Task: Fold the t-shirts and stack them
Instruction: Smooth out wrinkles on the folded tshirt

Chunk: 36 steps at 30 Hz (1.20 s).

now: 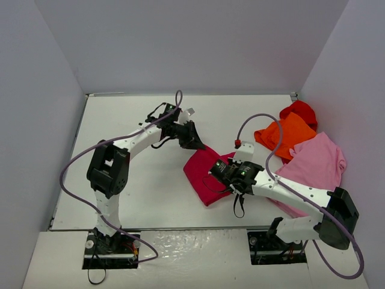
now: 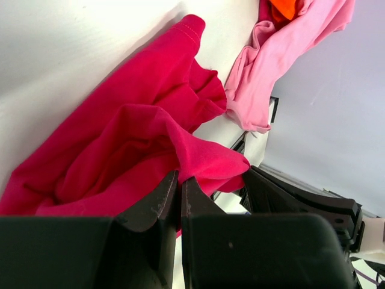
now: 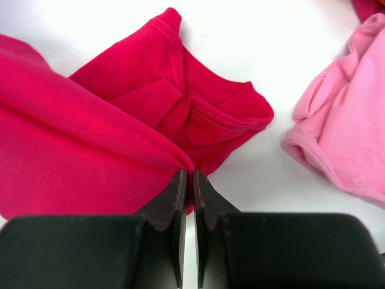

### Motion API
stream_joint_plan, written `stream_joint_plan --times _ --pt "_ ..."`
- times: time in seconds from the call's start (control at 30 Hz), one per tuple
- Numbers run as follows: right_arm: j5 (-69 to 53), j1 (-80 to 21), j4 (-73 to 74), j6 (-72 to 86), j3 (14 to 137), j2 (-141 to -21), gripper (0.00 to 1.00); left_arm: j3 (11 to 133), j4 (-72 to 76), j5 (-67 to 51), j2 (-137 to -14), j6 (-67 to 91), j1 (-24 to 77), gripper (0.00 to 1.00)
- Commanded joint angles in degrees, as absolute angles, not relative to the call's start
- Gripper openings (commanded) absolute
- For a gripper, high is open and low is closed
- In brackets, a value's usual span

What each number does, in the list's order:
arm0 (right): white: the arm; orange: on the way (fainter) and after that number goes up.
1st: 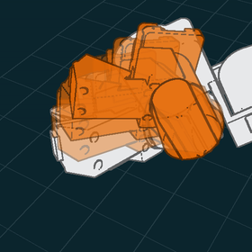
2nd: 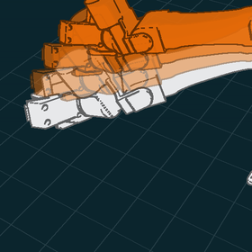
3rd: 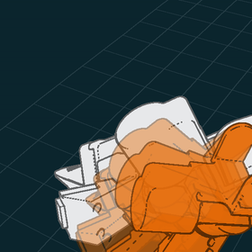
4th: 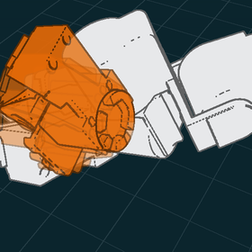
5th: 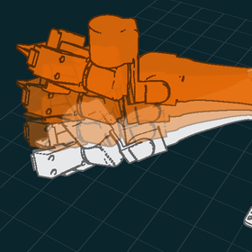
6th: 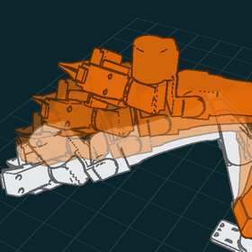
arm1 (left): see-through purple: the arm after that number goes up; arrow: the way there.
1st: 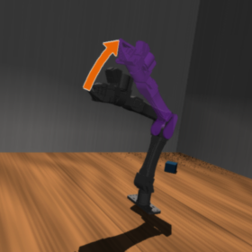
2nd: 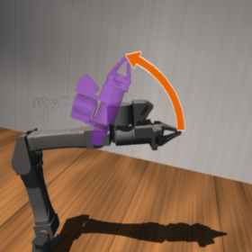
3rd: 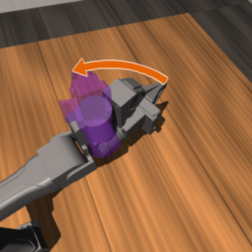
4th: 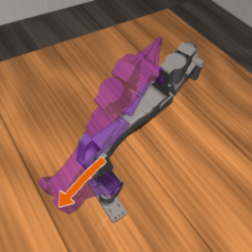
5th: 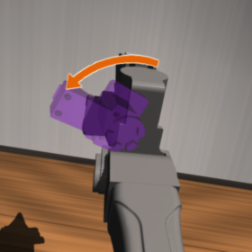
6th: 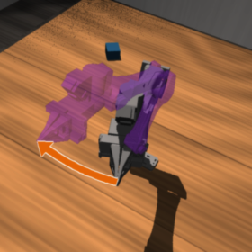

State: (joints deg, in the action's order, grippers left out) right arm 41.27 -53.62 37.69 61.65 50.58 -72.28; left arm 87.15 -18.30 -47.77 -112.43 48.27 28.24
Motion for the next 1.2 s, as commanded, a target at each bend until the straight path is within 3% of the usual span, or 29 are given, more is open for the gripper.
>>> stream_joint_plan --times 0.0,0.2,0.37,0.4,0.5,0.57,0.6,0.67,0.8,0.93,1.03,1.17 --pt "47.6 -50.4 47.2 61.8 48.5 -71.7 0.0 89.2 -12.2 -43.5 -110.1 48.7 26.5 0.0" --pt "48.6 -47.1 47.1 62.6 48.0 -74.1 0.0 85.2 -9.1 -44.6 -109.9 49.2 26.5 0.06" --pt "48.7 -42.5 47.1 62.6 48.1 -74.2 0.04 84.9 -10.1 -44.9 -109.7 47.5 26.5 0.22" --pt "49.0 -42.4 47.1 62.8 48.1 -73.5 0.09 84.5 -10.6 -44.4 -109.5 46.9 26.5 0.28" --pt "49.4 -42.1 47.2 63.2 48.0 -71.6 0.26 82.5 -11.6 -43.2 -107.7 44.8 26.4 0.33" --pt "49.4 -42.0 47.2 63.2 48.1 -70.7 0.68 80.3 -11.5 -42.9 -106.0 44.4 26.4 0.34" --pt "49.4 -42.0 47.3 63.2 48.2 -70.4 0.78 79.3 -11.4 -42.9 -105.3 44.2 26.4 0.34" --pt "49.2 -42.0 47.4 63.2 48.6 -70.0 0.83 76.8 -10.8 -42.8 -103.4 44.1 26.4 0.34" --pt "46.4 -43.8 43.3 55.5 50.9 -69.6 0.82 71.9 -11.0 -41.8 -98.6 43.9 26.2 0.34" --pt "30.4 -43.9 29.7 47.3 50.0 -72.3 0.81 68.2 -11.9 -39.7 -93.7 43.7 26.2 0.34" --pt "24.2 -44.7 18.7 44.2 47.7 -75.2 0.71 65.3 -12.6 -38.6 -89.8 43.5 26.2 0.34" --pt "23.5 -44.8 14.8 41.5 49.3 -81.7 0.56 61.5 -12.4 -37.6 -86.7 43.9 26.1 0.34"
